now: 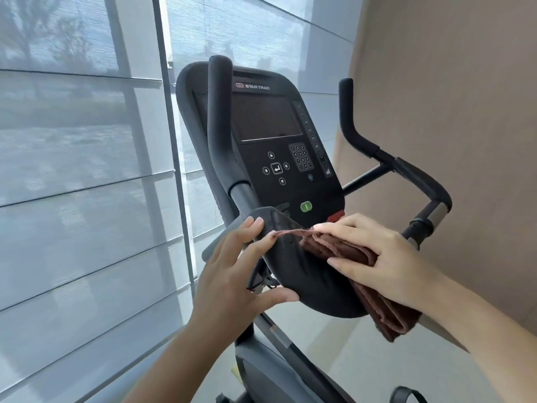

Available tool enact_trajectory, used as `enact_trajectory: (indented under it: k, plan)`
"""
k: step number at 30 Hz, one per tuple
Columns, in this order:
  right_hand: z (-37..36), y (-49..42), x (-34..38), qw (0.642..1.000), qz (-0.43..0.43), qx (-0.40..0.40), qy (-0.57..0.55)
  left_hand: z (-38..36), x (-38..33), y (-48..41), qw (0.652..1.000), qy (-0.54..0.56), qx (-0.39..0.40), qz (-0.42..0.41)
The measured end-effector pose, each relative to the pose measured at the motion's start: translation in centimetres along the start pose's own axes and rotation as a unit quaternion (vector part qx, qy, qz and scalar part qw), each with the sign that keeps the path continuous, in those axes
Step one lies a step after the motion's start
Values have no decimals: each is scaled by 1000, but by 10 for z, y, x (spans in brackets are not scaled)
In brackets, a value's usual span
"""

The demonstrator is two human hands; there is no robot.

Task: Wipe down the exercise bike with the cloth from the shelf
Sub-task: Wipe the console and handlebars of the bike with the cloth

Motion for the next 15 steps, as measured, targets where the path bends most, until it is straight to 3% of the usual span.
enact_trajectory:
  k: [6,10,15]
  plan:
    - [-9,-51,14,996,-3,-84,-29,1,0,1,1000,8,-1,-11]
    - [-23,-70,18,1000,-3,13,-22,1,-1,1,1000,18,1,0]
    - [0,-12,-1,1000,7,22,-3,-3,1,3,999,29,-9,9]
Point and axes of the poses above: each hand's wrist, its own y-axis away from the middle knuckle, its own z-axis out of the back of the hand, x = y × z, the point moved 1 cm from there along -y, towards the middle knuckle, and after that the axes turned 3 degrees about -x, right-handed, at the moved point
